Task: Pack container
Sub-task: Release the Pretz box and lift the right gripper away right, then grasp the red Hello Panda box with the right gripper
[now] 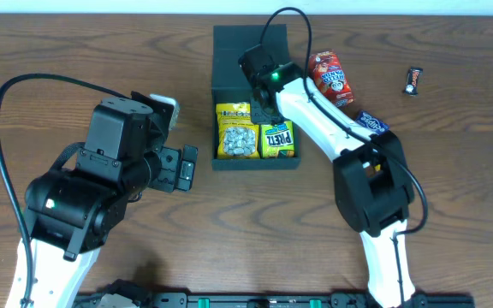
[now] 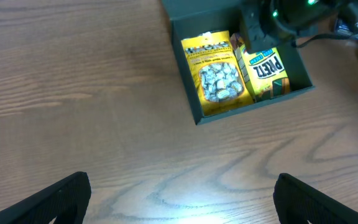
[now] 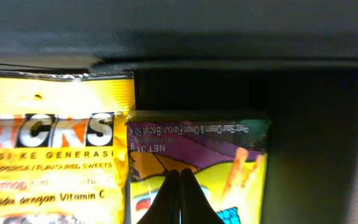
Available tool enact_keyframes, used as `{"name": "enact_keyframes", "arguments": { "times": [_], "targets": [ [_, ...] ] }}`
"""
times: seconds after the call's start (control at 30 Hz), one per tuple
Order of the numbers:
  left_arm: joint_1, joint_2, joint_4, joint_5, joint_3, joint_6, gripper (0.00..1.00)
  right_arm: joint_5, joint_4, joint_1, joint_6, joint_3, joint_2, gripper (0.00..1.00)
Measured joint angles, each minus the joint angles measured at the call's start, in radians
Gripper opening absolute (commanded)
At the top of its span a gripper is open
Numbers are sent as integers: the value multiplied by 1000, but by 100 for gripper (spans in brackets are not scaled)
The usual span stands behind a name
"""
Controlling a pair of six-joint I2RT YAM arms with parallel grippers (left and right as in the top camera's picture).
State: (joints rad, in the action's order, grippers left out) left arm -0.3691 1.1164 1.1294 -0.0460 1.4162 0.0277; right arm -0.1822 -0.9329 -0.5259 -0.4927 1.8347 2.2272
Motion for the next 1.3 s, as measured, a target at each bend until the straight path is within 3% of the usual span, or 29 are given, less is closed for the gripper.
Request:
{"name": "enact_keyframes", "arguments": {
  "times": [0.13,0.2,0.37,0.5,0.87,1.07,1.3],
  "targets": [
    [0,0,0,0,0,0,95,4,10,6,41,-3,-108,11],
    [0,0,0,0,0,0,95,5,23,14,74,-3,-175,19],
    [0,0,0,0,0,0,95,6,33,101,156,-3,-295,59],
    [0,0,0,0,0,0,95,7,9,209,232,-3,-303,99],
    [0,0,0,0,0,0,95,10,21,415,314,-3,-303,99],
    [0,0,0,0,0,0,95,35,49,435,331,-3,-303,99],
    [0,0,0,0,0,0,95,149,185,435,465,-3,-249,99]
  ]
}}
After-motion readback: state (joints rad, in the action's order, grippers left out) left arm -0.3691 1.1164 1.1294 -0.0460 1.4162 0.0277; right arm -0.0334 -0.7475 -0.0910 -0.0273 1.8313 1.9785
